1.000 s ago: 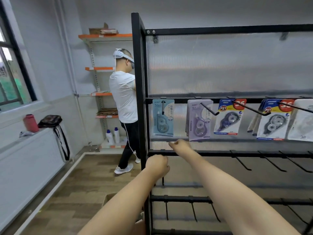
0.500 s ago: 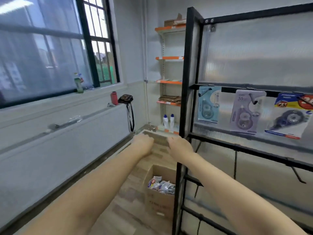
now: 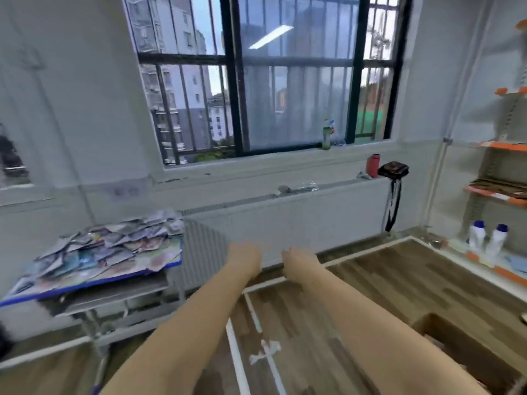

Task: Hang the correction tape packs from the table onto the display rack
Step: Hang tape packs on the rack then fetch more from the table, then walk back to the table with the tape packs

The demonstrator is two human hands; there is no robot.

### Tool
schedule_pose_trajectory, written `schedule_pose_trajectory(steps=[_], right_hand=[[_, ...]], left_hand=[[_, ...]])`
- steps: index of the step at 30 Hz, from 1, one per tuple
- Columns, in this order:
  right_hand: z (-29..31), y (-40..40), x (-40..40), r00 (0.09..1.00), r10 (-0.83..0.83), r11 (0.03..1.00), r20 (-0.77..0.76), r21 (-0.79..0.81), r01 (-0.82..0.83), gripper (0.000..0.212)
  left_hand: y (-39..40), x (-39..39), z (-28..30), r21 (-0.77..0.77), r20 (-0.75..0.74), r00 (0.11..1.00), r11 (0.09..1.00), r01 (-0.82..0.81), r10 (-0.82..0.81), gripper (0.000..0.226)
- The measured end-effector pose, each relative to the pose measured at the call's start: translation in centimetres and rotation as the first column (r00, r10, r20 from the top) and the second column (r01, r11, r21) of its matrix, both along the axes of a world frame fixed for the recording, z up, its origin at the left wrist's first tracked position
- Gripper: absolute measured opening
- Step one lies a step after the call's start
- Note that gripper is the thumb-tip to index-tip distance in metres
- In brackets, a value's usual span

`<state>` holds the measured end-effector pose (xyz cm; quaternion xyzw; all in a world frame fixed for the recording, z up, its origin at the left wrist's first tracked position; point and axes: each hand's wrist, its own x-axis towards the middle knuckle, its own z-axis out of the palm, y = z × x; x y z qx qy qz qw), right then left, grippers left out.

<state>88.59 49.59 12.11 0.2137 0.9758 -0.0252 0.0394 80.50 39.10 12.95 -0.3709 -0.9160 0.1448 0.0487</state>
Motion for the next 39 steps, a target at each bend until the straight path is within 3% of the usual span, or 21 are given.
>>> schedule_pose_trajectory(steps=[9, 14, 24, 33, 36, 39], right_hand=[[-2.5, -14.1, -18.2, 0.976, 0.218, 0.969, 0.01, -0.124, -0.215, 0.036], [-5.8, -18.2, -23.8, 0.948, 0.303, 0.948, 0.096, -0.126, -0.291, 0.034], [-12.2, -17.2, -37.3, 0.933, 0.284, 0.94, 0.22, -0.255, -0.226, 0.038], [-19.5, -15.8, -50.3, 0.843, 0.34, 0.923, 0.417, -0.319, -0.215, 0.041], [-21.1, -16.1, -53.2, 0.871, 0.296, 0.897, 0.392, -0.428, -0.112, 0.04], [-21.6, -16.8, -55.4, 0.917, 0.212, 0.795, 0.337, -0.605, 0.039, 0.038]], left_hand=[[-16.8, -14.5, -2.9, 0.069, 0.078, 0.964, 0.963, -0.26, 0.254, 0.034], [-21.2, -20.1, -6.8, -0.021, 0.122, 0.94, 0.948, -0.319, 0.319, 0.036], [-22.7, -32.7, -13.5, -0.034, 0.194, 0.899, 0.918, -0.394, 0.393, 0.041], [-24.9, -43.0, -19.2, -0.013, 0.415, 0.735, 0.811, -0.584, 0.536, 0.032], [-25.4, -45.8, -20.4, -0.009, 0.428, 0.714, 0.793, -0.609, 0.554, 0.033], [-25.6, -48.6, -21.1, 0.018, 0.445, 0.722, 0.8, -0.599, 0.53, 0.033]])
